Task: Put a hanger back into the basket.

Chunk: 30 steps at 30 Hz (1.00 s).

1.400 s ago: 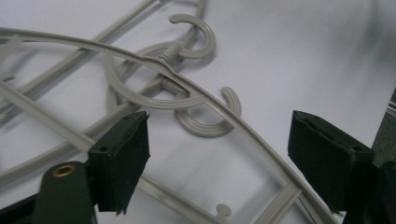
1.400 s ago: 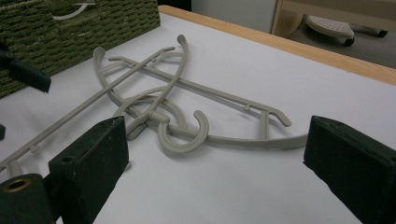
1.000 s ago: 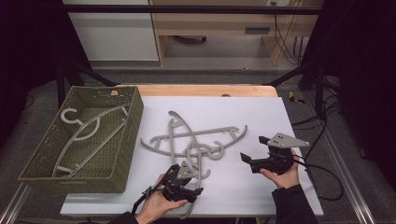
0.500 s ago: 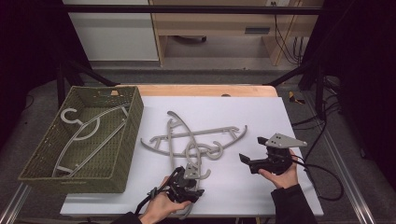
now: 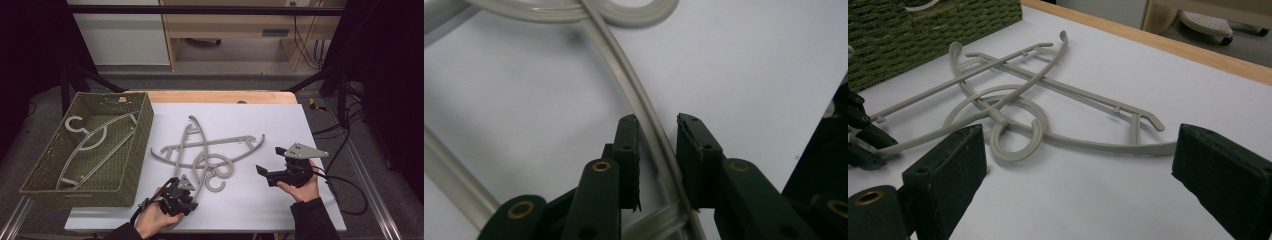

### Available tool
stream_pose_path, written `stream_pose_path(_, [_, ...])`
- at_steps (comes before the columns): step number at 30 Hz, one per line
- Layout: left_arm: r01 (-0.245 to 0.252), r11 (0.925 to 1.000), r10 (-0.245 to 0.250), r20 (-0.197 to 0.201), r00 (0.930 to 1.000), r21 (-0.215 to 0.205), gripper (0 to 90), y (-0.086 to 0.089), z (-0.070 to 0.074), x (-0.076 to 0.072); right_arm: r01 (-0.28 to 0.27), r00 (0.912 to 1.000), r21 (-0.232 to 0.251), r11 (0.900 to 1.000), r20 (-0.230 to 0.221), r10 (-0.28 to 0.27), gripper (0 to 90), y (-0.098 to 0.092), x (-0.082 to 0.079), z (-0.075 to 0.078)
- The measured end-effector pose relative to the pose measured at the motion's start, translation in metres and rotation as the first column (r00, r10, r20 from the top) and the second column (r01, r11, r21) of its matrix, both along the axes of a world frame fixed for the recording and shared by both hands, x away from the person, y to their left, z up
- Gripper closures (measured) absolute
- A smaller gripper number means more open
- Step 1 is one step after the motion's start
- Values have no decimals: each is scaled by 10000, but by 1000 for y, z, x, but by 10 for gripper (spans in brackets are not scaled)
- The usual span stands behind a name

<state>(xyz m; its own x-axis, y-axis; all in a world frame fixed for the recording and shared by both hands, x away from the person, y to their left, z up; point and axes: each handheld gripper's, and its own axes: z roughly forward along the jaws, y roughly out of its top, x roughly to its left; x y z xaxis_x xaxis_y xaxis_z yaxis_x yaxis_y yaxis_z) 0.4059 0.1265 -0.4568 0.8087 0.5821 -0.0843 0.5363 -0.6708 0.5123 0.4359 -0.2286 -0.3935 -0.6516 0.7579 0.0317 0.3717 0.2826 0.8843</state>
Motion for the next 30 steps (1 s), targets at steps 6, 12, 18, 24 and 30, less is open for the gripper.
stream_pose_path(6, [-174, 9979, 156, 298, 9994, 627, 774, 16, 2, 1, -17, 10000, 0, 10000, -4, 17, 76, 0, 0, 0])
stream_pose_path(12, [-189, 9970, 150, 523, 9985, 746, 789, 21, 2, 1, -27, 10000, -49, 10000, -13, 27, 76, 1, 0, -1])
stream_pose_path(18, [-129, 9974, 54, 1054, 9944, 705, 607, 18, 1, 1, -33, 10000, -44, 10000, 17, 33, 76, 0, 0, 0])
stream_pose_path(24, [-9, 9977, -57, 967, 9953, 678, 521, 11, 8, 5, -45, 10000, -44, 10000, 6, 45, 77, 1, 1, -1])
stream_pose_path(30, [-317, 9949, 234, 863, 9960, 958, 511, -5, 6, 23, -53, 10000, -32, 10000, -23, 53, 78, 1, 1, -1])
